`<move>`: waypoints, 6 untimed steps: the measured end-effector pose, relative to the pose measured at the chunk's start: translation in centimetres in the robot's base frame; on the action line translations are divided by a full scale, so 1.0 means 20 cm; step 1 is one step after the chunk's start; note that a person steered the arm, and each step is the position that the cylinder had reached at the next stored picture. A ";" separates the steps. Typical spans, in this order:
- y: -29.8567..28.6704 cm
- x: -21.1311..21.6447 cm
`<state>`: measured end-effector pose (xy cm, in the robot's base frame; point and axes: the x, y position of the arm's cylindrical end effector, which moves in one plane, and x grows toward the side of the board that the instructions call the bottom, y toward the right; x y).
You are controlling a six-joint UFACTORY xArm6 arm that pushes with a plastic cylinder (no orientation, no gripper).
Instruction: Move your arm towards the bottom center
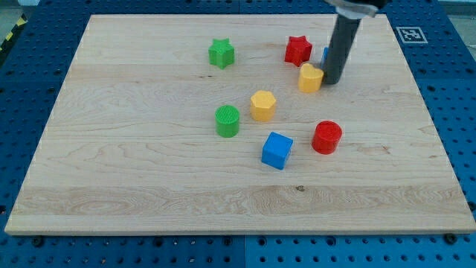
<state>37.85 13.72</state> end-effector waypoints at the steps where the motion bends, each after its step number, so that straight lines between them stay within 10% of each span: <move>1: -0.25 0.13; 3: -0.15 0.18; 6: 0.09 0.94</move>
